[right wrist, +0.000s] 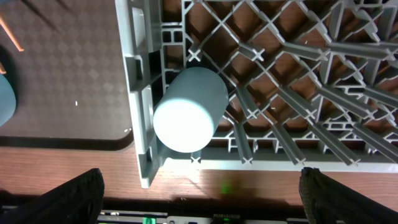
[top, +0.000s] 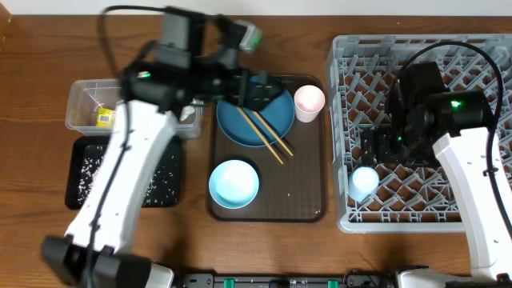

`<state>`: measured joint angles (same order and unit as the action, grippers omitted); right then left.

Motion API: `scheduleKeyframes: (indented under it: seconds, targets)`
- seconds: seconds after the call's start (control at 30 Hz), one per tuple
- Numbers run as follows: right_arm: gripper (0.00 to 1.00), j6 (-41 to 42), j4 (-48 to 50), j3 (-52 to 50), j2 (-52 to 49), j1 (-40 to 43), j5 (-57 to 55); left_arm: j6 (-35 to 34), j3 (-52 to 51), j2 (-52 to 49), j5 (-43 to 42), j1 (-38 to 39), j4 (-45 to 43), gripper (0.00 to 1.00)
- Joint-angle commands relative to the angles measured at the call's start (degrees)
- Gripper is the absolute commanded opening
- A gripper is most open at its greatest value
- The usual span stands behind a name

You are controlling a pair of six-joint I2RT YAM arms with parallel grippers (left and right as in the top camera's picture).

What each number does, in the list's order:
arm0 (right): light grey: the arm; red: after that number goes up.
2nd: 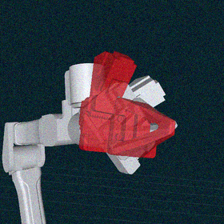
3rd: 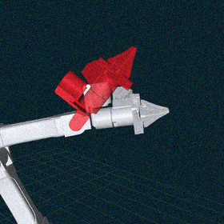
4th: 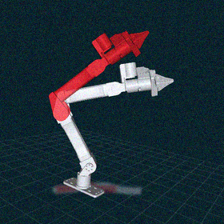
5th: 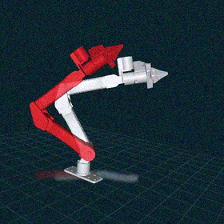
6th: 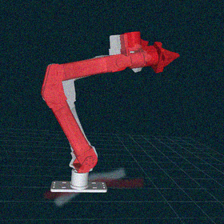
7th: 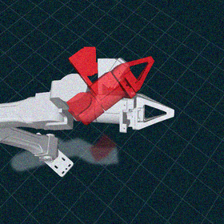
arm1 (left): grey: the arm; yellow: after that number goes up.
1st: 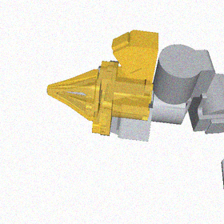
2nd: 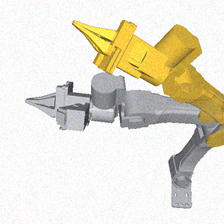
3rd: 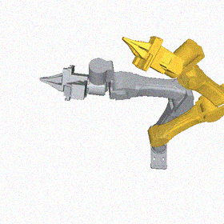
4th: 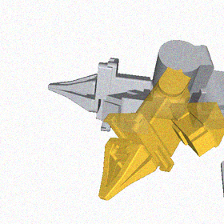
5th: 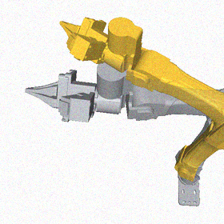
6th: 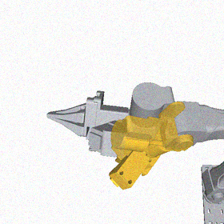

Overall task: Sort waste into correct bins and load items into the dishwasher rack
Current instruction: 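Reach the left gripper into the pink cup and grasp it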

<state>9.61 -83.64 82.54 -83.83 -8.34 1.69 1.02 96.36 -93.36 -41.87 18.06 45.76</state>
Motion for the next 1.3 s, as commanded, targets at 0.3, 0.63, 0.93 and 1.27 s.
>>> scheduleKeyframes:
  seconds: [0.3,0.63,0.93,1.27]
  targets:
    - [0.99,-0.2,-0.5,0.6,0.2,-0.6,-0.2,-19.6,0.4,-15.2,18.6,8.9,-12.0,0.9]
    - [0.99,-0.2,-0.5,0.6,0.2,-0.6,-0.2,-21.9,0.4,-26.2,19.5,12.0,-16.6,0.66]
    - [0.99,-0.2,-0.6,0.6,0.2,-0.6,-0.2,-21.9,0.4,-29.5,22.2,12.2,-16.6,0.57]
    - [0.99,-0.2,-0.6,0.6,0.2,-0.6,-0.2,-21.9,0.4,-29.5,23.5,12.2,-16.7,0.19]
